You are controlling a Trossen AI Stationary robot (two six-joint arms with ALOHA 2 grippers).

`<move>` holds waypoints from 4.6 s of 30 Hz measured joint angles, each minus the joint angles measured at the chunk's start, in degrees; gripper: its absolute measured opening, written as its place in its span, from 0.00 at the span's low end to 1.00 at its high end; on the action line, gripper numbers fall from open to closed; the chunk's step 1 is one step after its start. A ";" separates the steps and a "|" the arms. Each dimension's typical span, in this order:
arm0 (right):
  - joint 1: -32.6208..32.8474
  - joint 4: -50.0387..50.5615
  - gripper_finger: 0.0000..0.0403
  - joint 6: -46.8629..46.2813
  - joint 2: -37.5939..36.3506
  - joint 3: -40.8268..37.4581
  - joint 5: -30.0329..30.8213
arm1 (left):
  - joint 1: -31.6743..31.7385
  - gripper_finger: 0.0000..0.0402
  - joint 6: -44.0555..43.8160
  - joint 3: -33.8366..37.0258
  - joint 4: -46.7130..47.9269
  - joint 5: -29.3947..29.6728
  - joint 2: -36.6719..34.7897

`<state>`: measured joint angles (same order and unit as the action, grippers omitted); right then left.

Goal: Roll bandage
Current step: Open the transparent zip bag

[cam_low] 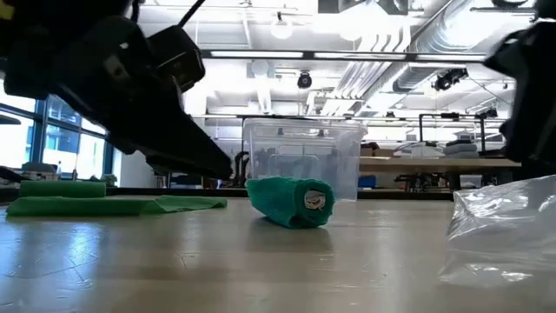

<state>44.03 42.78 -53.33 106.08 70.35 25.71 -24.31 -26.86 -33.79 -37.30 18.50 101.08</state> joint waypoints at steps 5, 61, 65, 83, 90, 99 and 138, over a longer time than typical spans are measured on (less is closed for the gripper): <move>0.78 5.54 0.35 -4.87 0.00 0.09 -1.24 | 3.29 0.23 3.90 -4.33 0.08 -0.80 2.18; -2.87 -18.46 0.00 23.44 -10.56 6.36 -5.93 | -8.88 0.45 58.22 -21.25 -9.29 4.36 5.14; -4.87 -20.38 0.00 25.43 -10.56 6.36 -9.41 | -9.73 0.45 58.52 -23.30 -9.44 4.55 5.37; -6.25 -11.26 0.07 16.67 -10.97 6.43 -2.14 | -8.41 0.05 35.16 -23.55 -6.82 2.35 5.46; -4.54 -7.95 0.29 19.06 -10.37 6.40 5.95 | -5.63 0.02 23.11 -22.07 -5.89 2.39 5.48; 1.36 -17.52 0.36 24.06 -4.48 6.38 22.74 | -4.94 0.02 17.98 -22.04 -6.30 2.74 5.35; 1.12 -19.31 0.00 19.29 -3.65 6.38 23.80 | -8.96 0.23 29.35 -22.00 0.67 5.23 2.33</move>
<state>45.15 23.47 -34.04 102.43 76.73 49.52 -33.27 2.49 -55.79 -36.63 23.72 103.41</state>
